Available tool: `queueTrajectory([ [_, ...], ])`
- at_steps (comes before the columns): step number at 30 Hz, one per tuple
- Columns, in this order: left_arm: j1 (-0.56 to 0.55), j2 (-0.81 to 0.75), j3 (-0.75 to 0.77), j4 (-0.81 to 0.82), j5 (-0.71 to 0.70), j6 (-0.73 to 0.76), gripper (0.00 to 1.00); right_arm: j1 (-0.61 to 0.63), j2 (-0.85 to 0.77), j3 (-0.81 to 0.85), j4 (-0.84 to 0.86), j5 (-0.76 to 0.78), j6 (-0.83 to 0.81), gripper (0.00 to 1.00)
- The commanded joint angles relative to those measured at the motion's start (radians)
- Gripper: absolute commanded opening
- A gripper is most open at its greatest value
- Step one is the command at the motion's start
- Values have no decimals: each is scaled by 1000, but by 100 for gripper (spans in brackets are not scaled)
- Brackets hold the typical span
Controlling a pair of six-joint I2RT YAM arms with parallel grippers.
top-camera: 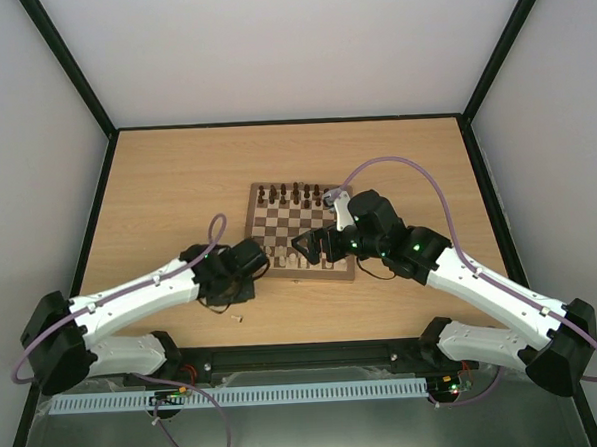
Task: Set up the chess pieces on the board
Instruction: Pick up the chess piece at the center of the board, then place the chess piece on the chessboard.
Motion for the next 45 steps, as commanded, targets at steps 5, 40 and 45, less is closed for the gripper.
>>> queueTrajectory([
  [5,55,246,406,-22,-53,251,9,6,-25,-1,-7,56,-4,100],
  [40,113,719,715,58,88,508,10,5,-124,-21,-8,188,8,99],
  [45,108,731,711,65,95,511,10,6,-117,-21,-7,183,8,99],
])
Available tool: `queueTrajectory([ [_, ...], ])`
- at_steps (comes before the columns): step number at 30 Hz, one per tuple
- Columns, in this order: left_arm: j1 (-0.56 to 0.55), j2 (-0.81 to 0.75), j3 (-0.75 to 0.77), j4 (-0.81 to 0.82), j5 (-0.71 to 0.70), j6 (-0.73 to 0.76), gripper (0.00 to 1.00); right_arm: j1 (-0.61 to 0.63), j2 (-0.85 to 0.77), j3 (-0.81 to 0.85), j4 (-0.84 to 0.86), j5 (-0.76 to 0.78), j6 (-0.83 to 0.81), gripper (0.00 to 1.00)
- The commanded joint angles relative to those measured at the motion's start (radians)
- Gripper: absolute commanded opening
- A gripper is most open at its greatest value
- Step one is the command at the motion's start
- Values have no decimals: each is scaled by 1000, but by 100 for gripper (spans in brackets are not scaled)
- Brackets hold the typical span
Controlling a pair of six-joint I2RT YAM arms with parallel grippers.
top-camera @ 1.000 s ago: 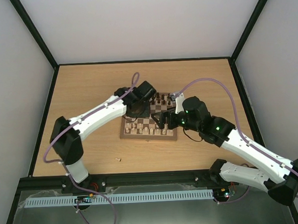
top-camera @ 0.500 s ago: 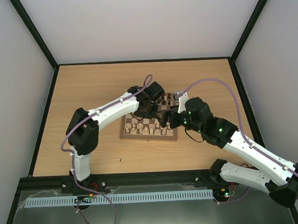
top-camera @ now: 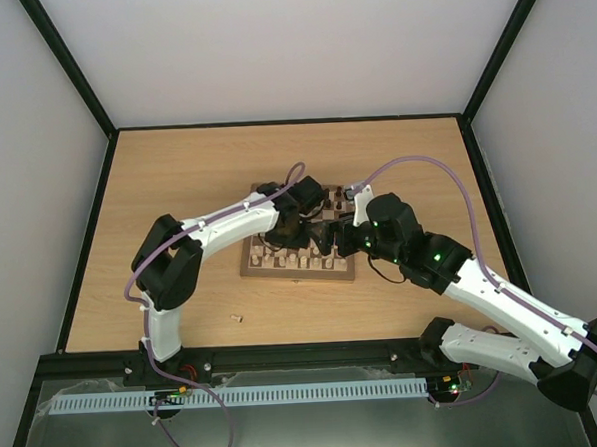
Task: Set up the chess pieces on the board
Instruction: Place the chess piece on the chessboard.
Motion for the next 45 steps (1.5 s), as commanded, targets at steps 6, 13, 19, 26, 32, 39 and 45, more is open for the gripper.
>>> queueTrajectory([
  [6,-20,13,-26,28,28,13,10,5,12,-8,-4,-14,2,99],
  [13,-20,11,-41,22,14,4,11,6,13,-8,-3,-23,2,99],
  [19,-21,29,-43,18,3,2,13,6,13,-7,-5,-26,2,98],
  [26,-16,47,-29,32,4,8,13,5,11,-8,-5,-29,1,99],
  [32,-11,59,-18,30,-4,11,14,5,12,-8,-5,-29,1,99],
  [39,-7,63,-20,35,-13,11,14,5,12,-8,-5,-32,1,99],
  [45,-3,67,-16,38,-17,16,14,5,11,-8,-5,-32,1,99],
])
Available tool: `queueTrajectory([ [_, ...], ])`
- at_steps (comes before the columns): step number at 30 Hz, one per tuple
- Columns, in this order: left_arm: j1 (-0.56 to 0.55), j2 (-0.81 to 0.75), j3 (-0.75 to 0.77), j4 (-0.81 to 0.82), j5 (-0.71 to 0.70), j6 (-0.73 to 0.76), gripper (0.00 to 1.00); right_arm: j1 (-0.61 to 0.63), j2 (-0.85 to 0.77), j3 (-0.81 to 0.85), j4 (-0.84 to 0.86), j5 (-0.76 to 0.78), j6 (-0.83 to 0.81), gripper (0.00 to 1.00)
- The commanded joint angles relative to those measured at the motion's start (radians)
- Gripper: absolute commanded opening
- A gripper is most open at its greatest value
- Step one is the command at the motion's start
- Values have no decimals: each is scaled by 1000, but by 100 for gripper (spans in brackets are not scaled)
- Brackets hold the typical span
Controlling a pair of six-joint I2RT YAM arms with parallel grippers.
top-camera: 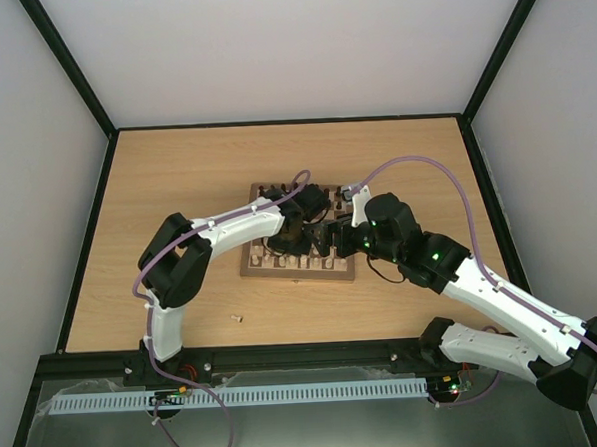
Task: Set up the chess pieces on the board
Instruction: Place the chess piece on the chessboard.
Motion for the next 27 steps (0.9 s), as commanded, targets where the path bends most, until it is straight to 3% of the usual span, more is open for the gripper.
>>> queueTrajectory([
  [1,10,29,15,-2,-18,14,14,5,0,-8,-5,-7,1,99],
  [16,18,44,14,5,-20,23,14,5,2,-8,-3,-11,1,99],
  [27,13,18,15,-3,-21,18,24,5,6,-9,0,-19,1,99],
])
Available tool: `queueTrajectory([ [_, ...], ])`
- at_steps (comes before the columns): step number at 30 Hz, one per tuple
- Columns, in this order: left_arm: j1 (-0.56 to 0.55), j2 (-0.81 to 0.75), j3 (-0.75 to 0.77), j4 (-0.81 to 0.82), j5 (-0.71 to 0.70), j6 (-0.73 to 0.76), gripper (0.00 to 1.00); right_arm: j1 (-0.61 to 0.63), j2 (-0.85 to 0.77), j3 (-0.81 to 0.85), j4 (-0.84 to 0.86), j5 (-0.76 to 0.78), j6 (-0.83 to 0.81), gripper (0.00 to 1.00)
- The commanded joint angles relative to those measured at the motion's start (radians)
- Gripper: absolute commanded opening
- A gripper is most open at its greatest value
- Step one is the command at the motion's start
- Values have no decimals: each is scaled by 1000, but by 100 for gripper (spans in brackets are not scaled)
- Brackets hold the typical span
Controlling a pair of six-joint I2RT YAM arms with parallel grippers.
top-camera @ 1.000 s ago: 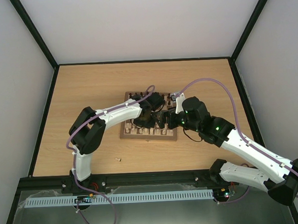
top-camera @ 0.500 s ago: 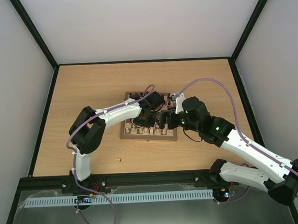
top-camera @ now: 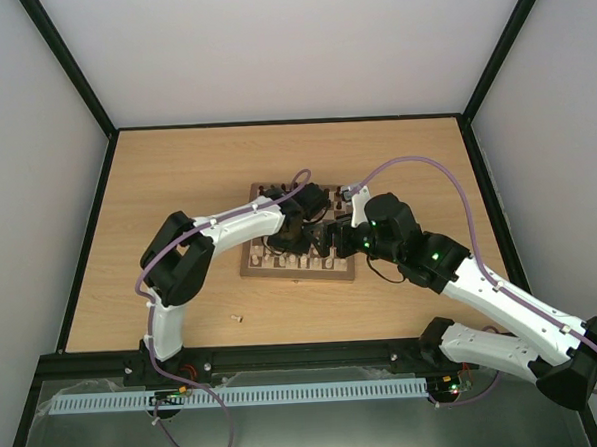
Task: Set up the chess pieces on the board
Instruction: Place the chess piece on the chessboard.
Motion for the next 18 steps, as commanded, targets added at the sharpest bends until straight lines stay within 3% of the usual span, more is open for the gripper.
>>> queueTrajectory([
  [1,2,1,11,-18,-12,4,24,5,5,-9,1,-9,1,99],
  [18,-23,-85,133,-24,-44,1,38,5,2,-8,-2,-11,-1,99],
])
